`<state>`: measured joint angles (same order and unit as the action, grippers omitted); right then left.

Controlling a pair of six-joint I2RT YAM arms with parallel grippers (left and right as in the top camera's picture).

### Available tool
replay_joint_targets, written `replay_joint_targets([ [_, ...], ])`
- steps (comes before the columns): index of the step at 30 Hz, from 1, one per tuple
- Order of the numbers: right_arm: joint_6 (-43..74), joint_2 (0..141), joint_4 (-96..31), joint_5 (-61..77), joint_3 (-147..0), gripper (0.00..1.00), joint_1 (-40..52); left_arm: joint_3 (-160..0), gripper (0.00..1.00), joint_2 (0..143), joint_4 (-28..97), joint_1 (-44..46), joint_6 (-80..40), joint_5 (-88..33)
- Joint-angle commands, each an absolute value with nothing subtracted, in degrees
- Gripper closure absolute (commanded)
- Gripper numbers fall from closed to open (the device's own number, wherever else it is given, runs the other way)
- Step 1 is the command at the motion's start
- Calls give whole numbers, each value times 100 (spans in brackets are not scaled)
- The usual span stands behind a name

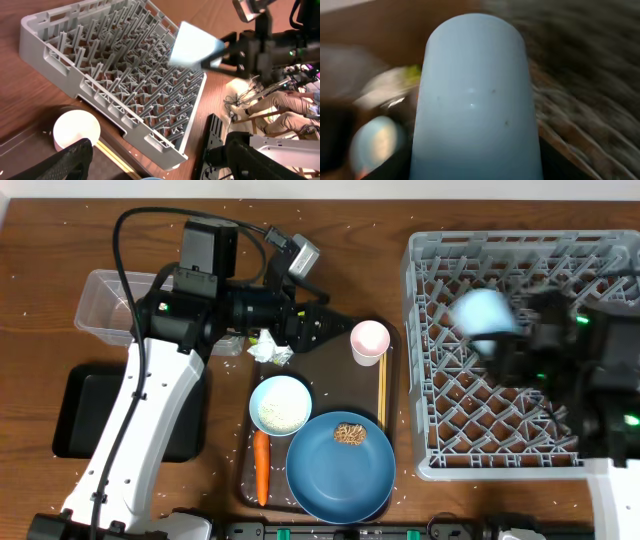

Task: Sort waste into correct bins and load items into the dishwasher rack

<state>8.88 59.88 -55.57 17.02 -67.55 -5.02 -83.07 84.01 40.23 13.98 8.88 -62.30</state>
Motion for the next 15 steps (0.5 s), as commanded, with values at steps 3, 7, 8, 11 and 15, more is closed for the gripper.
replay_joint_targets([
  [3,1973,5946,-6023,303,-6810,51,-1898,-8377,14,8379,4018,1367,919,-6180],
  [7,2023,6213,-6165,329,-6810,52,-2849,-8377,14,8381,4016,1367,919,-6058],
  [8,2038,6311,-6204,329,-6810,52,-3065,-8377,14,8379,4018,1367,919,-6018],
  [11,2036,6667,-6287,344,-6810,52,-3623,-8377,14,8381,4018,1367,917,-6012],
  [15,2036,7207,-6346,370,-6810,52,-4053,-8377,14,8379,4018,1367,919,-6012],
])
